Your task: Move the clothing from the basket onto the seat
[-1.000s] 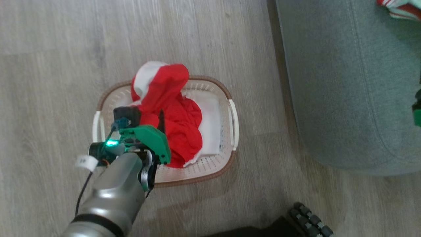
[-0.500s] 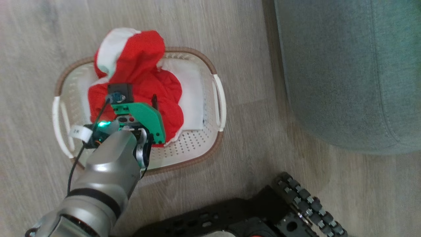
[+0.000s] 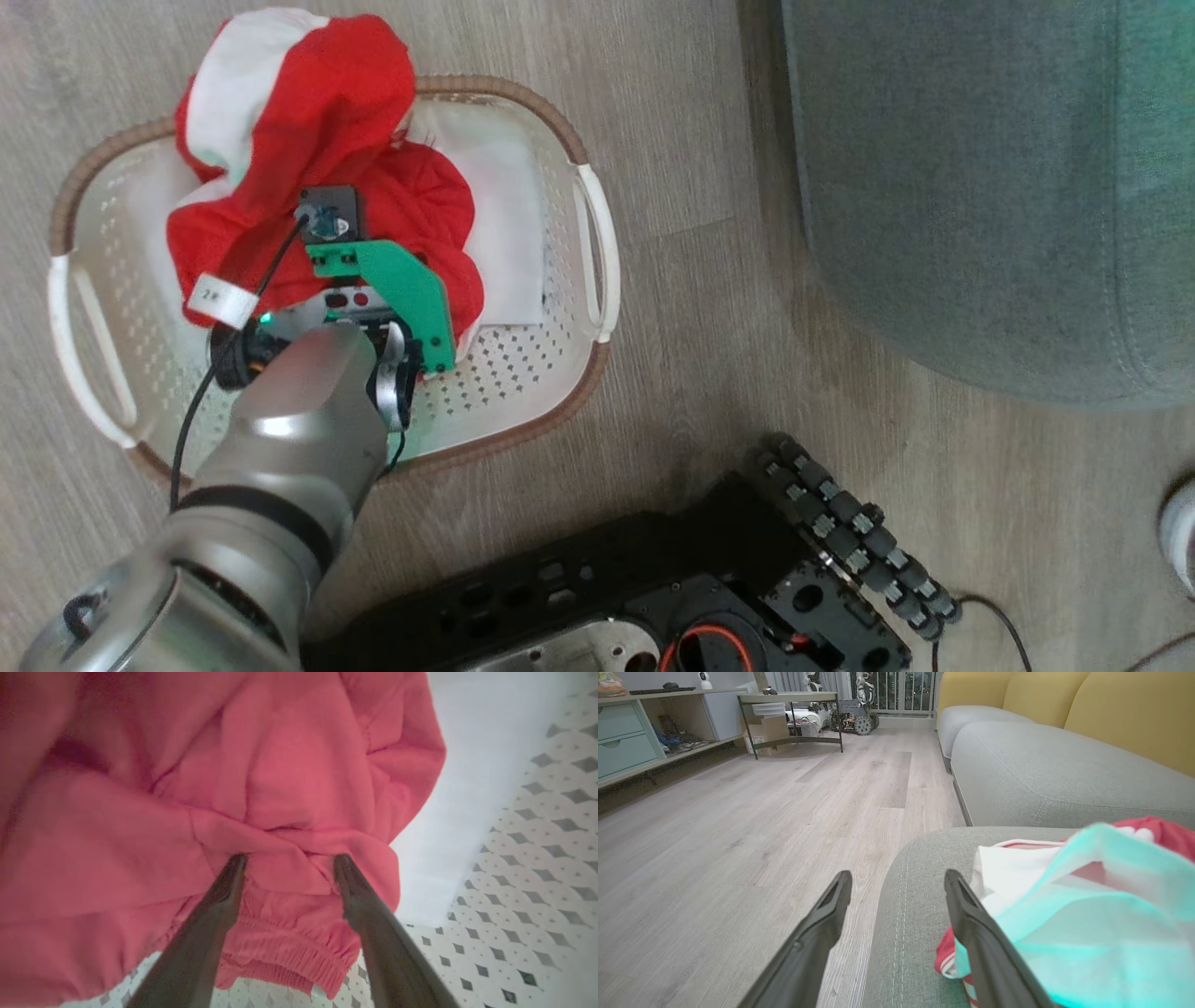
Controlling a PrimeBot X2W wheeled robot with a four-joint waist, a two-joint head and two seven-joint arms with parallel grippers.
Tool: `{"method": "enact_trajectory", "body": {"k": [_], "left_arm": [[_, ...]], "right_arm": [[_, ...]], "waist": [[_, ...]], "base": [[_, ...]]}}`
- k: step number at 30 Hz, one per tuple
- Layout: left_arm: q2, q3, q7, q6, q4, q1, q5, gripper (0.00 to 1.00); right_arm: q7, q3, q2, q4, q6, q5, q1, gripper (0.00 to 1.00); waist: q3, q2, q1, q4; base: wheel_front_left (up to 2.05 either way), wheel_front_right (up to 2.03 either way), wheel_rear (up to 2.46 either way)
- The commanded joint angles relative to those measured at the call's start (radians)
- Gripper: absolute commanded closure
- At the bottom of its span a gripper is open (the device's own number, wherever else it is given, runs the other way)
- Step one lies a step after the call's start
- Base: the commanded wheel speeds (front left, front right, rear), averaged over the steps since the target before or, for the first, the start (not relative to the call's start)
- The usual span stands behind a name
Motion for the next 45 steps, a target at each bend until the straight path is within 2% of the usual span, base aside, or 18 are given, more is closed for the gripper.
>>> {"method": "enact_trajectory", "body": {"k": [1, 4, 5, 6, 7, 17, 23, 31, 45], "left_arm": [[0.003, 0.000, 0.004, 0.006, -0.002, 0.016, -0.003, 0.00], [0.003, -0.015, 0.036, 0.000, 0.007, 0.007, -0.014, 0.00], [0.003, -0.019, 0.046, -0.003, 0.006, 0.006, -0.019, 0.27], [0.003, -0.024, 0.049, -0.003, 0.005, 0.003, -0.022, 0.71], [0.003, -0.029, 0.045, -0.003, 0.004, 0.000, -0.023, 0.99], [0.003, -0.062, 0.007, -0.027, 0.008, -0.006, -0.048, 1.00], [0.003, -0.071, -0.036, -0.039, -0.019, 0.008, -0.082, 1.00], [0.003, -0.096, -0.116, -0.081, -0.055, 0.052, -0.120, 1.00], [0.003, -0.171, -0.246, -0.137, -0.142, 0.163, -0.172, 1.00]], "right_arm": [[-0.006, 0.002, -0.028, -0.030, 0.000, -0.005, 0.033, 0.00], [-0.006, 0.000, -0.028, -0.029, 0.000, -0.008, 0.033, 0.00], [-0.006, 0.000, -0.027, -0.027, 0.000, -0.008, 0.033, 0.00], [-0.006, 0.000, -0.027, -0.024, 0.000, -0.009, 0.032, 0.00], [-0.006, 0.001, -0.026, -0.022, 0.000, -0.010, 0.031, 0.00], [-0.006, 0.006, -0.016, -0.018, 0.000, -0.012, 0.019, 0.00], [-0.006, -0.003, -0.016, -0.022, 0.000, -0.015, 0.027, 0.00], [-0.006, -0.018, -0.022, -0.017, 0.000, -0.022, 0.059, 0.00], [-0.006, 0.009, -0.022, 0.011, 0.000, -0.048, 0.150, 0.00]], "waist": [[0.011, 0.0000, 0.0000, -0.007], [0.020, 0.0000, 0.0000, -0.011], [0.022, 0.0000, 0.0000, -0.012], [0.023, 0.0000, 0.0000, -0.012], [0.024, 0.0000, 0.0000, -0.012], [0.007, 0.0000, 0.0000, -0.017], [-0.043, 0.0000, 0.0000, -0.005], [-0.159, 0.0000, 0.0000, 0.024], [-0.466, 0.0000, 0.0000, 0.116]], "base": [[0.00, 0.00, 0.00], [0.00, 0.00, 0.00], [0.00, 0.00, 0.00], [0.00, 0.00, 0.00], [0.00, 0.00, 0.00], [0.00, 0.00, 0.00], [0.00, 0.00, 0.00], [0.00, 0.00, 0.00], [0.00, 0.00, 0.00]]}}
